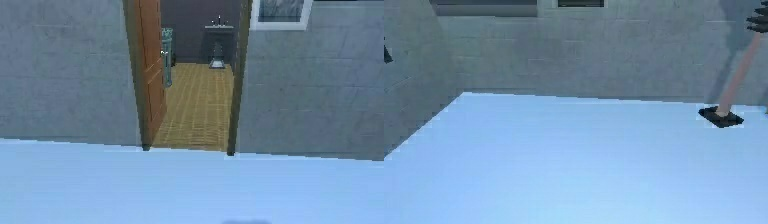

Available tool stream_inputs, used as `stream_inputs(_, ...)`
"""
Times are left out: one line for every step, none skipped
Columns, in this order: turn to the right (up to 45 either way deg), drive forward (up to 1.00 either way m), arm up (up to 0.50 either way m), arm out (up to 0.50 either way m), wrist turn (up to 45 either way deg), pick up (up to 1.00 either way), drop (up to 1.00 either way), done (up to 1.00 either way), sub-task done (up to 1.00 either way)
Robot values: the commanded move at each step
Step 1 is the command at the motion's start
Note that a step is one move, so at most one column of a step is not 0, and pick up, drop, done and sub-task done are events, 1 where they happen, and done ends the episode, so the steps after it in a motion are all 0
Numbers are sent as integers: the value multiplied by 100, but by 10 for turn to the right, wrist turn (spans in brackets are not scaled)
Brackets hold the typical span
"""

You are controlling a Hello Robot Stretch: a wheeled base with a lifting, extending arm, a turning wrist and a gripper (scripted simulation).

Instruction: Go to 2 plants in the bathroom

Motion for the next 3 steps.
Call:
stream_inputs(0, 100, 0, 0, 0, 0, 0, 0, 0)
stream_inputs(0, 100, 0, 0, 0, 0, 0, 0, 0)
stream_inputs(0, 10, 0, 0, 0, 0, 0, 0, 0)
